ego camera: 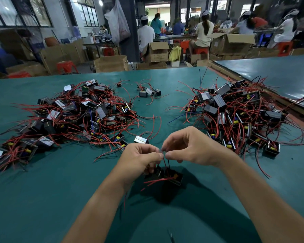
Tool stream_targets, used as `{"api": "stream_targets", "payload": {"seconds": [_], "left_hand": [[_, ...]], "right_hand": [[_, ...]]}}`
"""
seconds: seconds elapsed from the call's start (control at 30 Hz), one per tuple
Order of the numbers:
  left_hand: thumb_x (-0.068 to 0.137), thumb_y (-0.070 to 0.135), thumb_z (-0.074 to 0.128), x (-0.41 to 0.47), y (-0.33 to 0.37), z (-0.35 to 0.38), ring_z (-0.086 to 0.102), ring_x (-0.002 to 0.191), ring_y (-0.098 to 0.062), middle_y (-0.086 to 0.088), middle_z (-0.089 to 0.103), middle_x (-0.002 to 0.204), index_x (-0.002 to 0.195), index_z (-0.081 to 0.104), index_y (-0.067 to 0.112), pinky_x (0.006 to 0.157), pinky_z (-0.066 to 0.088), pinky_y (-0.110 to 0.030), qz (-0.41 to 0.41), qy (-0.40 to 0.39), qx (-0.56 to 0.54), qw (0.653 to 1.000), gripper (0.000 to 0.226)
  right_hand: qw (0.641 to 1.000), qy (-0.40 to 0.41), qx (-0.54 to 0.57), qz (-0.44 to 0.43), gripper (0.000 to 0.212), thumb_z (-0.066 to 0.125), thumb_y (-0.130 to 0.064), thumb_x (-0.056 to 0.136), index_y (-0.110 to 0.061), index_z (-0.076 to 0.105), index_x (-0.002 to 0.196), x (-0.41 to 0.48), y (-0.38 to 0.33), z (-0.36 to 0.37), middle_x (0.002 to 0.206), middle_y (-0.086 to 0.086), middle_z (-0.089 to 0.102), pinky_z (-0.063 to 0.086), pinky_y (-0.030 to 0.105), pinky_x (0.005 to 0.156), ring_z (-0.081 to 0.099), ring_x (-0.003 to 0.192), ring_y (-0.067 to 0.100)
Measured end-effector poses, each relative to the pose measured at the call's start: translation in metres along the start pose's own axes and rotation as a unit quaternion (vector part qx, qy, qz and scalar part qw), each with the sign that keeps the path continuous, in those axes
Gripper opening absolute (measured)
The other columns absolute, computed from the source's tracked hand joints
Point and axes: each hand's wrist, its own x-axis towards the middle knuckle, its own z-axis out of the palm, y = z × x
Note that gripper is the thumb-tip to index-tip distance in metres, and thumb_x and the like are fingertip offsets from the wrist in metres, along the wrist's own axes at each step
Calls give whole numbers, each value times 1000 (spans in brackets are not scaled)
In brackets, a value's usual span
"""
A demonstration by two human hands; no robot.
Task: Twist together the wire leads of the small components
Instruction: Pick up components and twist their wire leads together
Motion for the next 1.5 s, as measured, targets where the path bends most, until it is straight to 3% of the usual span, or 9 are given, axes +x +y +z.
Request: {"api": "stream_targets", "payload": {"seconds": [0.23, 0.3, 0.47, 0.6, 0.8, 0.97, 1.17, 1.37, 1.5], "left_hand": [[80, -4, 68, 1, -7, 4, 41, 40, -9, -2, 55, 50, 63, 71, 11, 42, 34, -18, 12, 4, 14, 1000, 23], [79, 1, 72, 2, -10, 7, 41, 41, -7, 5, 56, 50, 62, 70, 12, 44, 33, -18, 66, 41, 65, 995, 20], [69, 13, 68, -2, -15, 16, 43, 40, -1, 20, 60, 55, 64, 66, 27, 45, 33, -12, 254, 116, 250, 927, 14], [73, 8, 71, 3, -14, 11, 46, 41, -3, 12, 59, 51, 61, 67, 19, 45, 36, -17, 176, 124, 176, 961, 17], [78, -2, 71, 5, -9, 8, 42, 39, -4, 7, 54, 47, 61, 68, 13, 42, 33, -14, 85, 90, 66, 990, 23], [78, 0, 72, 6, -11, 6, 42, 39, -3, 9, 54, 47, 61, 67, 15, 43, 32, -15, 90, 80, 88, 989, 23], [76, 11, 72, 7, -15, 5, 46, 42, -1, 9, 61, 54, 64, 67, 20, 45, 35, -15, 143, 74, 166, 973, 15], [78, 4, 72, 7, -15, 4, 49, 46, -4, 9, 64, 56, 66, 70, 18, 47, 38, -17, 131, 57, 135, 980, 18], [71, 19, 71, 5, -14, 4, 47, 48, -10, 6, 64, 56, 68, 74, 21, 49, 37, -21, 114, 17, 116, 987, 5]], "right_hand": [[998, 45, -45, -1, 15, 71, -9, 84, -11, 71, 70, 1, -2, 7, 53, 1, 59, 39, 29, 50, 49, 50, 15], [995, 73, -50, 36, 22, 67, -4, 84, -11, 66, 63, 5, -3, 10, 49, -2, 55, 40, 25, 47, 48, 45, 14], [978, 102, 29, 180, 37, 58, -2, 80, -14, 59, 45, 11, -2, 15, 46, 4, 50, 35, 21, 42, 40, 41, 17], [991, 102, 35, 82, 18, 67, 1, 85, -7, 64, 69, 10, -1, 16, 54, 2, 60, 41, 21, 40, 47, 39, 12], [995, 73, -73, -3, 13, 71, -10, 86, -13, 70, 74, 6, 4, 7, 58, 5, 62, 46, 30, 51, 54, 50, 15], [994, 22, -99, 31, 25, 64, -9, 92, -18, 59, 68, 5, 2, 9, 51, -8, 55, 41, 23, 49, 47, 45, 8], [990, -34, -79, 115, 31, 49, -10, 100, -15, 52, 70, 4, -4, 11, 58, 0, 46, 40, 30, 50, 45, 44, 16], [979, -108, 1, 173, 34, 32, -15, 105, -17, 40, 72, -1, -11, 12, 48, -3, 32, 46, 26, 48, 28, 38, 11], [967, -150, 6, 204, 29, 28, -17, 104, -17, 38, 77, -5, -15, 9, 47, -4, 26, 49, 26, 49, 22, 38, 10]]}}
